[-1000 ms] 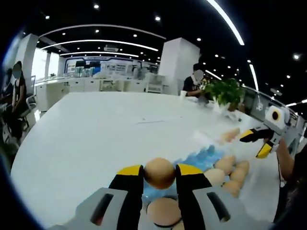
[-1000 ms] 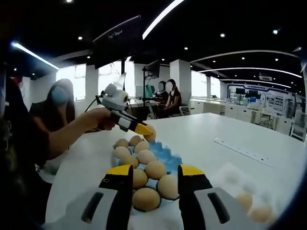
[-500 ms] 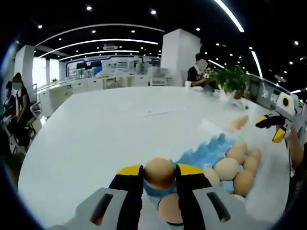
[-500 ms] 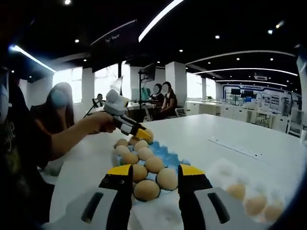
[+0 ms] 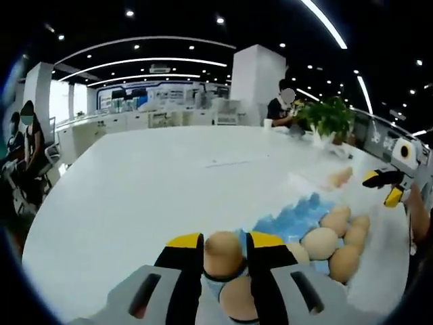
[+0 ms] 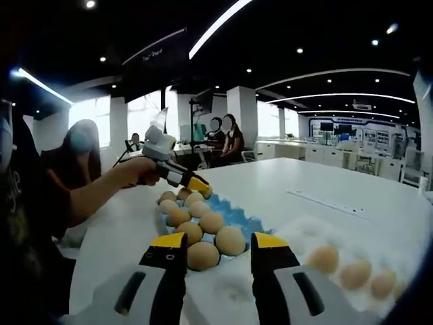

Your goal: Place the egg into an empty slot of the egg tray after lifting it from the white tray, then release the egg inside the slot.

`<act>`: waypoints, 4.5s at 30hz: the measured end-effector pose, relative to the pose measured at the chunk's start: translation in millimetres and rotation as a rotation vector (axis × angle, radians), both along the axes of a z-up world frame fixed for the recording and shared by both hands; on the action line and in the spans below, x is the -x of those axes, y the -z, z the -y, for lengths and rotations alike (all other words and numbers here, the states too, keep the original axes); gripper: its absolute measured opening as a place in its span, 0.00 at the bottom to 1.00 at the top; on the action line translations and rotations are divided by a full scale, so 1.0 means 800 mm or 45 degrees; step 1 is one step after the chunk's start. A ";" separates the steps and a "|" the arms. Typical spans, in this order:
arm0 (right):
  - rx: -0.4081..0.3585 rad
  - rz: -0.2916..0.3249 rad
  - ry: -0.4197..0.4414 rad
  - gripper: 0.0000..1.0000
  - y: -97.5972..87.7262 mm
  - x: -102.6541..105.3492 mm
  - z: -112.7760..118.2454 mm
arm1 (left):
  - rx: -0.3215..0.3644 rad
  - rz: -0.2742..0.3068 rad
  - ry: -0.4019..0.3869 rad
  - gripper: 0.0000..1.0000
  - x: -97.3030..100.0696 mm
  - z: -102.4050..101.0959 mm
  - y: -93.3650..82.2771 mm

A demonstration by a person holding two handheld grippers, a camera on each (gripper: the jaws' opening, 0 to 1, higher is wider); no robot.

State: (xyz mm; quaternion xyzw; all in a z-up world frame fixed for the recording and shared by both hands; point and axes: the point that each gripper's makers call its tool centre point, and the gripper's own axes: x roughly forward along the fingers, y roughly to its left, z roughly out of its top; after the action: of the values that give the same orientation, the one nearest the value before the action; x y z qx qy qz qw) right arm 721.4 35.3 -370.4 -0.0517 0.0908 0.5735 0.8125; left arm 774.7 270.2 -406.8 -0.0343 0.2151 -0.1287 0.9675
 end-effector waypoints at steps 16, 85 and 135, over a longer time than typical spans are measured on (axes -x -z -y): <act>0.035 0.006 0.097 0.39 0.010 -0.013 0.046 | -0.090 0.098 0.086 0.30 0.008 0.041 -0.033; 0.091 -0.016 0.421 0.46 0.042 -0.036 0.218 | -0.052 0.116 0.585 0.52 -0.013 0.288 -0.036; -0.038 -0.079 0.445 0.57 0.056 -0.033 0.240 | -0.101 0.000 0.766 0.49 -0.044 0.383 -0.010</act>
State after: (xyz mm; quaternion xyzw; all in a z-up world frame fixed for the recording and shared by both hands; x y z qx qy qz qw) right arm 747.5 -156.7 -415.2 -0.0053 0.1151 0.4260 0.8974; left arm 810.1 -36.0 -399.1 0.0688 0.2203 -0.4012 0.8865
